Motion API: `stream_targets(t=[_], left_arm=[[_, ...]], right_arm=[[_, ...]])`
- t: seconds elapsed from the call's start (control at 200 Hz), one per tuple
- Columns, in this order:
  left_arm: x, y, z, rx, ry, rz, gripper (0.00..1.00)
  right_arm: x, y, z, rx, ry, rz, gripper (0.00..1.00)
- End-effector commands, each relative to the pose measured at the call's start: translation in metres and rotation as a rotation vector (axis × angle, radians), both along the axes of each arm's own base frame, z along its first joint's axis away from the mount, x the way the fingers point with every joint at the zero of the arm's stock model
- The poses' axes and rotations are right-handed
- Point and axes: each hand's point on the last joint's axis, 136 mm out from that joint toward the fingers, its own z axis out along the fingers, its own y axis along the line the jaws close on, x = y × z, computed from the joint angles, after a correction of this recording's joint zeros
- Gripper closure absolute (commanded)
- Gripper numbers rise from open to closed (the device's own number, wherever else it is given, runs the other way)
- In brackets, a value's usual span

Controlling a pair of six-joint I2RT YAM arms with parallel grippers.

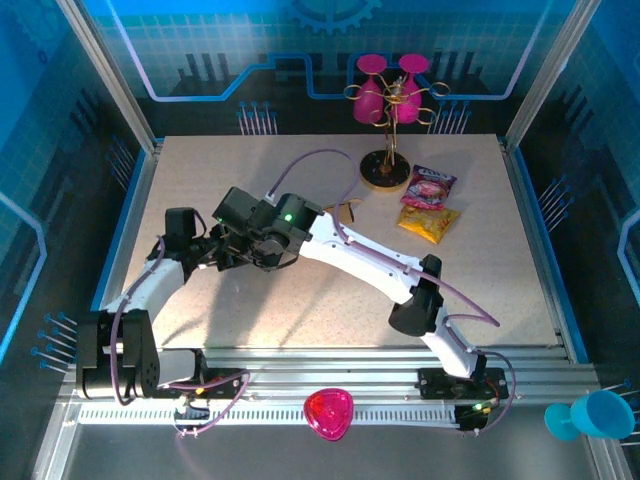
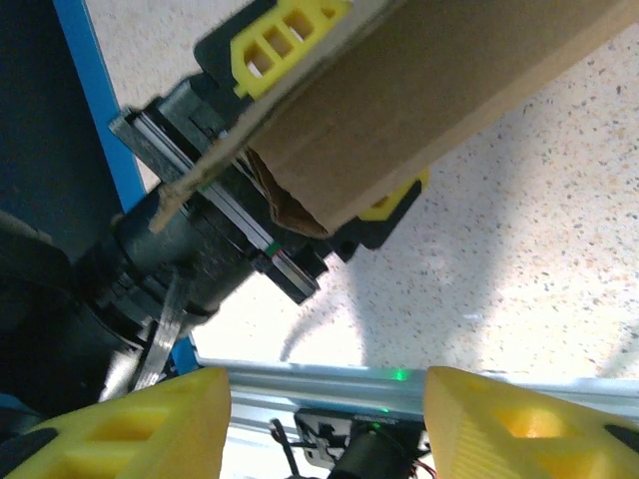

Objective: Fold the paper box

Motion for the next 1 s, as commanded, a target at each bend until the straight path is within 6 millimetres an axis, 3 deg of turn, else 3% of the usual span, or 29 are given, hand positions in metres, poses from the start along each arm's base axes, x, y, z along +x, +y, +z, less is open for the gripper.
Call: stream_targets(t=[0.0, 0.12, 0.445, 0.575, 0.68, 0.865, 0.921, 0.996], left_arm=[[-0.008, 0.006, -0.011, 0.009, 0.047, 0.044, 0.72], [-0.009, 0.005, -0.013, 0.005, 0.05, 0.045, 0.72], [-0.008, 0.005, -0.008, 0.004, 0.04, 0.04, 0.73], [-0.009, 0.004, -0.007, 0.002, 0.041, 0.038, 0.73], [-0.008, 0.004, -0.007, 0.003, 0.04, 0.038, 0.73], [-0.009, 0.004, -0.007, 0.005, 0.041, 0.034, 0.73], [-0.008, 0.004, -0.006, 0.005, 0.04, 0.034, 0.73], [-0.008, 0.004, -0.005, 0.006, 0.038, 0.032, 0.73]], right_arm=[[0.014, 0.006, 0.018, 0.058, -0.077, -0.096, 0.43], [0.023, 0.011, 0.02, 0.076, -0.109, -0.118, 0.42], [0.035, 0.028, -0.005, 0.059, -0.106, -0.088, 0.47], [0.04, 0.031, -0.008, 0.053, -0.118, -0.073, 0.52], [0.041, 0.027, -0.01, 0.037, -0.113, -0.065, 0.64], [0.048, 0.019, -0.012, -0.004, -0.141, -0.05, 0.69], [0.05, 0.017, -0.014, -0.012, -0.136, -0.054, 0.69], [0.052, 0.02, -0.011, 0.006, -0.144, -0.049, 0.61]])
